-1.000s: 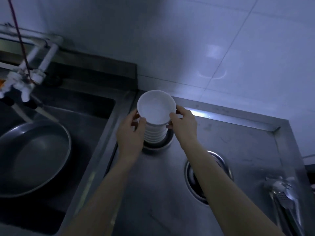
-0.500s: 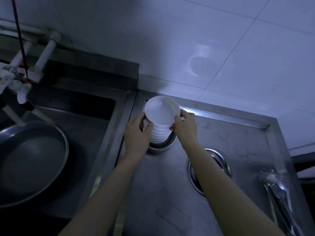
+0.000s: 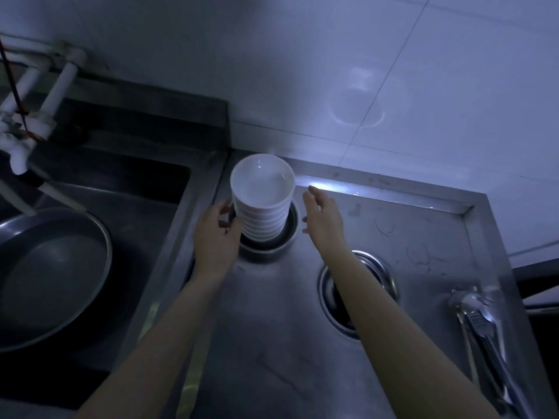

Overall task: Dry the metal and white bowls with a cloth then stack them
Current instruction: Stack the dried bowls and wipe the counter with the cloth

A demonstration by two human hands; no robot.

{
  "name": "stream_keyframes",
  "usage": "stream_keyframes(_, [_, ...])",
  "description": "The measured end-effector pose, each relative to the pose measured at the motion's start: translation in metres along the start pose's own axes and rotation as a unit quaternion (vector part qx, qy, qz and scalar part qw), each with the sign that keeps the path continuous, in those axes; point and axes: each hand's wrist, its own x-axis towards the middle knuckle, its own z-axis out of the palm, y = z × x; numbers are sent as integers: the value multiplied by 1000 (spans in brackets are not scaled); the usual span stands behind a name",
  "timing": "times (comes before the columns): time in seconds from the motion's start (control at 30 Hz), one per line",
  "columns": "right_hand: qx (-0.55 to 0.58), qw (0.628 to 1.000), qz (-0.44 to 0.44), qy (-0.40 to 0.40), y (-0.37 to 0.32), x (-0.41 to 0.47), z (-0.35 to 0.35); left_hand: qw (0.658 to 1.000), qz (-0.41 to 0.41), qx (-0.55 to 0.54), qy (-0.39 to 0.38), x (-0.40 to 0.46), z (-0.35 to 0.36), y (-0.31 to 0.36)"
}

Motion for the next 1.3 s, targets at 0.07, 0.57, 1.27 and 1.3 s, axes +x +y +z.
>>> stream_keyframes(0.07, [-71,997,4,22,43,-2,-30,1000,-20,14,-4,-19,1,-21])
stream_keyframes(0.57, [-486,862,0,-144,252,-33,-114,947,18,317,-45,-154,-7,-143])
stream_keyframes(1.27, [-409,891,-194,-43,201,-86,53,943,210,250,-58,-148,-43,-206])
stream_keyframes(1.3, [-403,897,-179,-31,195,-74,61,943,214,250,-53,-147,-43,-207])
